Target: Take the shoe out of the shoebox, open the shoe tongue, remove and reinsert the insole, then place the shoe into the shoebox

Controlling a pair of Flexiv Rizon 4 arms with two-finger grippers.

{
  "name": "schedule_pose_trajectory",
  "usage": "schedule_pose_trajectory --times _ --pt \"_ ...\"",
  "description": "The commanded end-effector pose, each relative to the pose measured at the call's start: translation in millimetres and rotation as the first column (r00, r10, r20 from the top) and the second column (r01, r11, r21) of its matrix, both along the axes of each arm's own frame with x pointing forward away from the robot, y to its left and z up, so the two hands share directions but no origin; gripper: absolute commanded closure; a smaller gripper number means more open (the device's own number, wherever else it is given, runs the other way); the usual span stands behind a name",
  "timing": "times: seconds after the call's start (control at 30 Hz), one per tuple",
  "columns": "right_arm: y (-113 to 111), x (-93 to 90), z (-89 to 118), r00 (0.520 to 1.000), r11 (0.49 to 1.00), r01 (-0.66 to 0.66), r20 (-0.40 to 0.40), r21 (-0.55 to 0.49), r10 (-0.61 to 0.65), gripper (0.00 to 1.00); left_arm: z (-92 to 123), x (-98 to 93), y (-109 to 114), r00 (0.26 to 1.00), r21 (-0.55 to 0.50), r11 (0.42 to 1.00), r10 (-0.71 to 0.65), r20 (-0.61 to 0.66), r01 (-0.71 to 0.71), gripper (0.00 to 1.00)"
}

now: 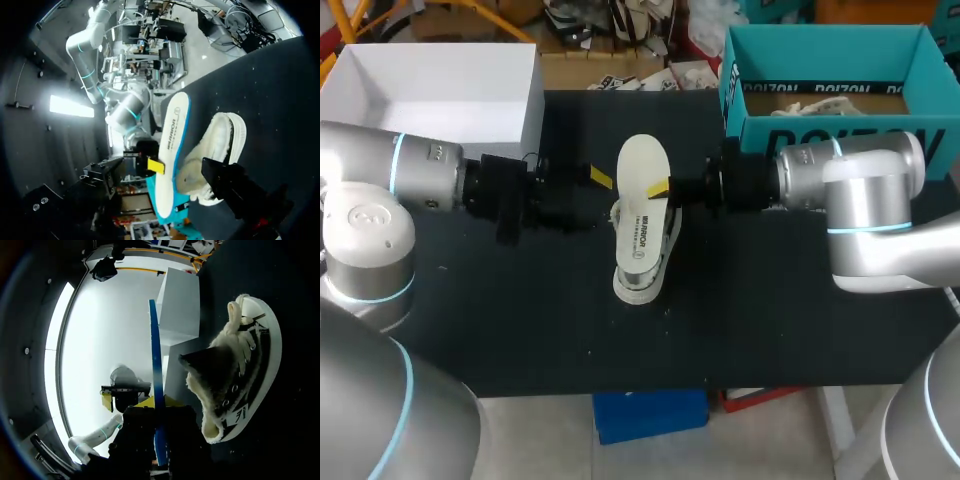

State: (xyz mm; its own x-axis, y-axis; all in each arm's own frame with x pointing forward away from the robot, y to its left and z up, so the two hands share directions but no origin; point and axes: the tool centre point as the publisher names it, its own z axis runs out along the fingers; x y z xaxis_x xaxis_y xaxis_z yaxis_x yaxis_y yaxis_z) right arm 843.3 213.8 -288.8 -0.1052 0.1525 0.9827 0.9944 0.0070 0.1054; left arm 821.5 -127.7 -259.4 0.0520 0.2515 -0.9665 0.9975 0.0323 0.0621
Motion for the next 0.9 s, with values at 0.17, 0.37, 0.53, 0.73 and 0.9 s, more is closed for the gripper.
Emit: schedule_pose_trajectory --times 0.17,0.37,0.53,0.73,0.9 --pt "0 -0.7 1 1.0 1.0 0.002 -0.001 -0.004 -0.002 1.0 -21 13.8 -21 0.998 -0.201 0.979 0.03 0.058 -0.018 0.0" --pt "0 -0.7 1 1.0 1.0 0.002 -0.001 -0.004 -0.002 1.0 -23 20.6 -26 0.994 -0.269 0.963 0.052 0.094 -0.025 0.02" --pt "0 -0.7 1 1.0 1.0 0.002 -0.001 -0.004 -0.002 1.0 -22 27.0 -30 0.993 -0.3 0.954 0.048 0.106 -0.014 0.29" --pt "0 -0.7 1 1.0 1.0 0.002 -0.001 -0.004 -0.002 1.0 -20 27.9 -36 0.994 -0.299 0.954 0.025 0.11 0.009 0.53" --pt "0 -0.7 1 1.0 1.0 0.002 -0.001 -0.004 -0.002 1.0 -21 28.9 -42 0.994 -0.296 0.955 0.014 0.11 0.019 0.56"
